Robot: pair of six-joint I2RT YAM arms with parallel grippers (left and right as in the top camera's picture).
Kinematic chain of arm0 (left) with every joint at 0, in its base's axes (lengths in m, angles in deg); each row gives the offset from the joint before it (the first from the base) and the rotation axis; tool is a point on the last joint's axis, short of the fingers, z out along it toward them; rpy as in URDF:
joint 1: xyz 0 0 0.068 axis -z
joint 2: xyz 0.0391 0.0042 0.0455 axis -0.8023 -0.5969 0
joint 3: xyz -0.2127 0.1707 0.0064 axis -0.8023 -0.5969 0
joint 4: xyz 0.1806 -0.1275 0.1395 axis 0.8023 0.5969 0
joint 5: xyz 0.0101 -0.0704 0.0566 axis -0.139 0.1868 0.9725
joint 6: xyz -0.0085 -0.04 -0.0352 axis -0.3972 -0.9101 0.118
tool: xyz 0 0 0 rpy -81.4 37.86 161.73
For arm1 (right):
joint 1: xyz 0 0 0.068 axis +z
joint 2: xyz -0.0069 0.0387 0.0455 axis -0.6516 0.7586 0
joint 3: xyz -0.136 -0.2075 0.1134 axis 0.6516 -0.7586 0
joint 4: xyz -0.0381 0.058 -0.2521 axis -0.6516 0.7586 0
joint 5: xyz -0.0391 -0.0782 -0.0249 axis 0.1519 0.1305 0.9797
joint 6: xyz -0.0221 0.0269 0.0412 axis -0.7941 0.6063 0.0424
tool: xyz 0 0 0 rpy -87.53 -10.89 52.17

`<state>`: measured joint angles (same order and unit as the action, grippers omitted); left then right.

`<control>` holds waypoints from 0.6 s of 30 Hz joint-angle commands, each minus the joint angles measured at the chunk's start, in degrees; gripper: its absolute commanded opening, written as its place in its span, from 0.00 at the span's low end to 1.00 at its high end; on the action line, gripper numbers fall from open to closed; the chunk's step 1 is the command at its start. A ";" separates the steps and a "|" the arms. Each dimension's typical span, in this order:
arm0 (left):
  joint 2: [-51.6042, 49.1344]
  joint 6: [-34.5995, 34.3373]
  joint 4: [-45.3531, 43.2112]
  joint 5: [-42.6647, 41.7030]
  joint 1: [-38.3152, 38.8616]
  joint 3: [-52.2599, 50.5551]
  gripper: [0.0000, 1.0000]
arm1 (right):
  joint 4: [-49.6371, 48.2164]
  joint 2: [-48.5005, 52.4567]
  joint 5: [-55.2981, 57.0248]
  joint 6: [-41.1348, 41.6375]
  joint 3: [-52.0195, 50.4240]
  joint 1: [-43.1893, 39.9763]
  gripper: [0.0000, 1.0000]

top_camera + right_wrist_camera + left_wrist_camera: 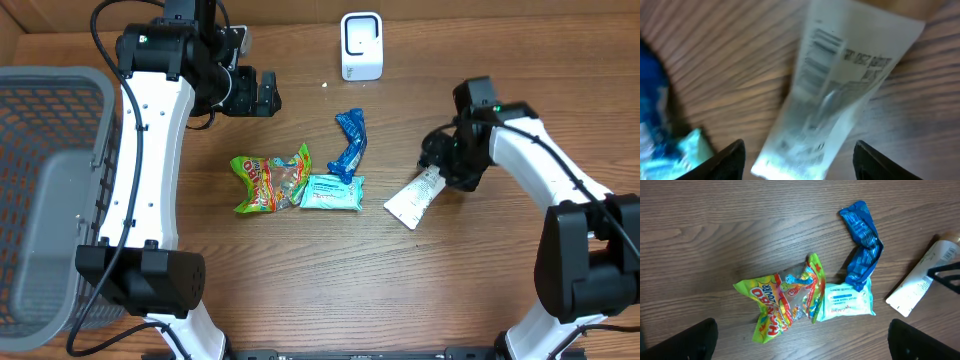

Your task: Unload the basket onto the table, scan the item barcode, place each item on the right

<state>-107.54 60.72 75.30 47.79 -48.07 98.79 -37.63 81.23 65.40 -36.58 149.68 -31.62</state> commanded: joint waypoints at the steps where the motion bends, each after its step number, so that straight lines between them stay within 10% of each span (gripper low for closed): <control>1: 0.26 1.09 -0.04 0.17 0.37 0.96 1.00 | -3.63 -0.26 3.19 3.39 -3.56 0.11 0.68; 18: 0.26 1.09 -0.04 0.20 0.37 0.96 1.00 | -15.04 -0.26 8.31 -9.79 -9.07 0.11 0.50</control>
<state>-107.54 60.72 75.26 47.79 -48.07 98.79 -50.68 81.23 71.83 -40.38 142.18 -31.60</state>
